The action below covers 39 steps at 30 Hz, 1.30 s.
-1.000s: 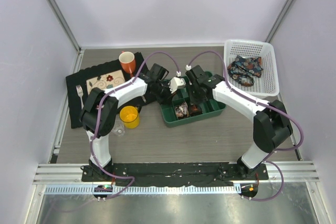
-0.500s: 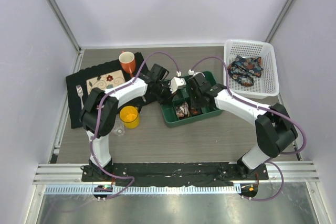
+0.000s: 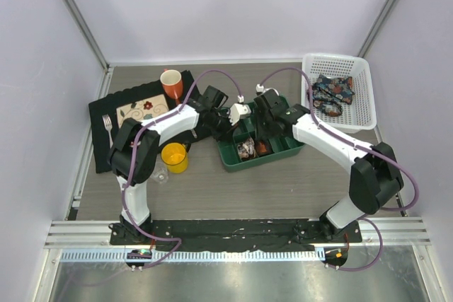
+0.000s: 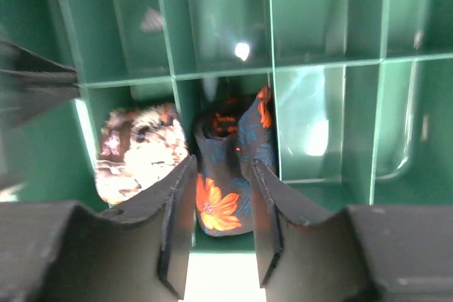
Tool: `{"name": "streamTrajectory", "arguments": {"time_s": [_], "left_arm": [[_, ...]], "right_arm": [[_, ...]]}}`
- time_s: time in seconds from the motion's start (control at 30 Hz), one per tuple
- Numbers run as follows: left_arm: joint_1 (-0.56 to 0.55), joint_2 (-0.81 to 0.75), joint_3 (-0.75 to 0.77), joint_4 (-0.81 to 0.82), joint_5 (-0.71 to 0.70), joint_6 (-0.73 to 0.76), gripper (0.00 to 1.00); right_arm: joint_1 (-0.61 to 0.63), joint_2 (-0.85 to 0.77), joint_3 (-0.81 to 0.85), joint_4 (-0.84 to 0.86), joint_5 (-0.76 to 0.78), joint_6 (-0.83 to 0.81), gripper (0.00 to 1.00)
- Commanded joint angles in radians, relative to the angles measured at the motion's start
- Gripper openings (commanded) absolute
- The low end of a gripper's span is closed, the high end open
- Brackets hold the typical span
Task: Roll the ties
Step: Place the tie in the storage box, then move the storage box to the corner of the board.
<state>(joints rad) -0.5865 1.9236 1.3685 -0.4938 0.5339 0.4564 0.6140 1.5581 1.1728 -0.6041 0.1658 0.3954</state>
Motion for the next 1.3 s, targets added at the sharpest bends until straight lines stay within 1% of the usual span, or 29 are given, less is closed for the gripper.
{"name": "streamTrajectory", "arguments": {"time_s": [0.0,0.07,0.13,0.17,0.23,0.33,0.43,0.47,0.5,0.67,0.7,0.83,1.0,1.03,1.1,1.17,1.2,1.23,1.27], "left_arm": [[0.002,0.032,0.020,-0.034,0.005,-0.079,0.00],[0.010,0.031,0.030,-0.028,0.009,-0.076,0.00],[0.023,0.035,0.058,-0.023,0.008,-0.059,0.00],[0.030,0.052,0.075,-0.029,0.006,-0.056,0.00],[0.043,0.083,0.154,-0.061,0.002,-0.041,0.00],[0.068,0.138,0.253,-0.092,-0.002,-0.010,0.00],[0.089,0.199,0.351,-0.123,-0.012,0.056,0.00],[0.093,0.219,0.383,-0.146,-0.021,0.112,0.00],[0.096,0.260,0.450,-0.191,-0.029,0.135,0.00],[0.142,0.362,0.644,-0.236,-0.035,0.229,0.01],[0.145,0.377,0.665,-0.264,-0.031,0.308,0.02],[0.160,0.454,0.748,-0.325,-0.034,0.496,0.04],[0.197,0.483,0.774,-0.276,-0.011,0.547,0.05],[0.201,0.483,0.771,-0.241,0.001,0.560,0.05],[0.212,0.491,0.768,-0.195,-0.008,0.541,0.05],[0.212,0.514,0.802,-0.177,-0.034,0.538,0.05],[0.215,0.517,0.807,-0.164,-0.041,0.535,0.07],[0.217,0.518,0.808,-0.146,-0.045,0.535,0.13],[0.220,0.515,0.795,-0.091,-0.057,0.522,0.15]], "right_arm": [[-0.002,-0.078,0.106,-0.057,0.043,0.007,0.45],[-0.002,-0.090,0.139,-0.069,0.055,0.008,0.55],[-0.003,-0.098,0.165,-0.085,0.075,0.007,0.66],[-0.005,-0.101,0.169,-0.089,0.084,0.010,0.78],[-0.014,-0.121,0.182,-0.095,0.100,0.016,0.87],[-0.031,-0.144,0.189,-0.098,0.116,0.022,0.94],[-0.051,-0.171,0.186,-0.109,0.133,0.031,0.97],[-0.056,-0.177,0.185,-0.108,0.138,0.031,0.98],[-0.066,-0.185,0.179,-0.108,0.138,0.034,0.99],[-0.102,-0.219,0.168,-0.108,0.135,0.043,0.99],[-0.105,-0.220,0.168,-0.112,0.133,0.045,0.99],[-0.122,-0.231,0.163,-0.115,0.126,0.043,1.00],[-0.129,-0.243,0.156,-0.129,0.121,0.046,1.00],[-0.128,-0.245,0.157,-0.132,0.120,0.048,1.00],[-0.128,-0.244,0.159,-0.141,0.117,0.048,1.00],[-0.129,-0.242,0.163,-0.149,0.117,0.043,0.99],[-0.129,-0.240,0.166,-0.154,0.113,0.040,0.99],[-0.129,-0.240,0.169,-0.158,0.113,0.039,1.00],[-0.129,-0.240,0.171,-0.164,0.115,0.037,1.00]]}}
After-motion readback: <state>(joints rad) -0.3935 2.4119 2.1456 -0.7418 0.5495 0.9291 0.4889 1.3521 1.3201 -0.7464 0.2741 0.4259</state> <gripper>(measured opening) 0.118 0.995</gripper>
